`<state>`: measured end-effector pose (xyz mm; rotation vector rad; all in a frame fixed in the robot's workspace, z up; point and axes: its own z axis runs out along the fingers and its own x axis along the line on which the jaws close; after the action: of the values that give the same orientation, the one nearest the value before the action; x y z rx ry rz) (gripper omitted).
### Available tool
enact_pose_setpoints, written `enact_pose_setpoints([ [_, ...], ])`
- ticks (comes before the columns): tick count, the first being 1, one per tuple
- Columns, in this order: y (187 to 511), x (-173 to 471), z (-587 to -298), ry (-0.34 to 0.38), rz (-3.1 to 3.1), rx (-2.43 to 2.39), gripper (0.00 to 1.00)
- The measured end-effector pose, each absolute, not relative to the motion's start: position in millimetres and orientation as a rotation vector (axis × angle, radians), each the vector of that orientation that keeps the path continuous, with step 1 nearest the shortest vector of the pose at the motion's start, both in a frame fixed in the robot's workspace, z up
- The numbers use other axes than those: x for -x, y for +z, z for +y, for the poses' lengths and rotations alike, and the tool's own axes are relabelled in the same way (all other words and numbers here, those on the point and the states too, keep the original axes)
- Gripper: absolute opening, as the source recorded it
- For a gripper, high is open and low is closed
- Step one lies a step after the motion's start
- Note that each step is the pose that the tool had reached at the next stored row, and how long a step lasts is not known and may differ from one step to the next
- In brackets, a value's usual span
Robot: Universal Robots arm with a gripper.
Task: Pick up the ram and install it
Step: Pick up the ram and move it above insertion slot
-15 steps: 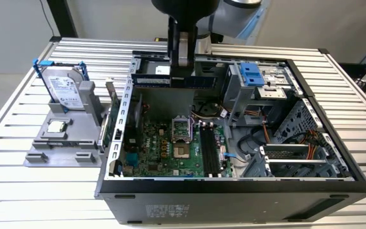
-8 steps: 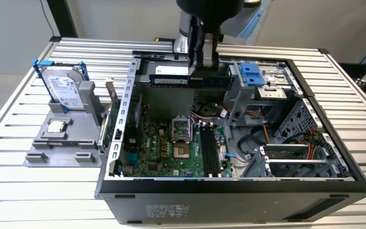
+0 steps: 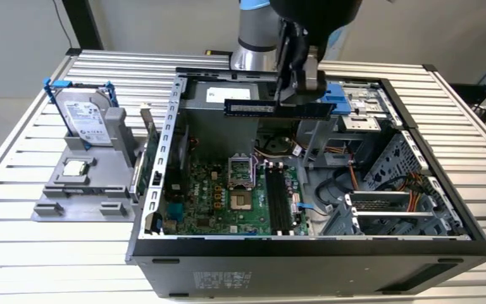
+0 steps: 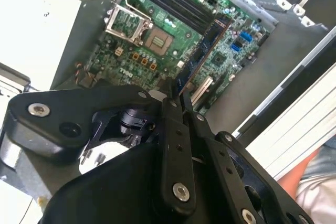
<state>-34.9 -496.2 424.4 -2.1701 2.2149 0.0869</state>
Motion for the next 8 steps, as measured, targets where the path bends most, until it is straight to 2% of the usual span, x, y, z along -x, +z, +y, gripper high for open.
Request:
enact_pose_setpoints([
  [8, 424, 8, -496, 0.087, 2.217, 2.168, 0.0],
])
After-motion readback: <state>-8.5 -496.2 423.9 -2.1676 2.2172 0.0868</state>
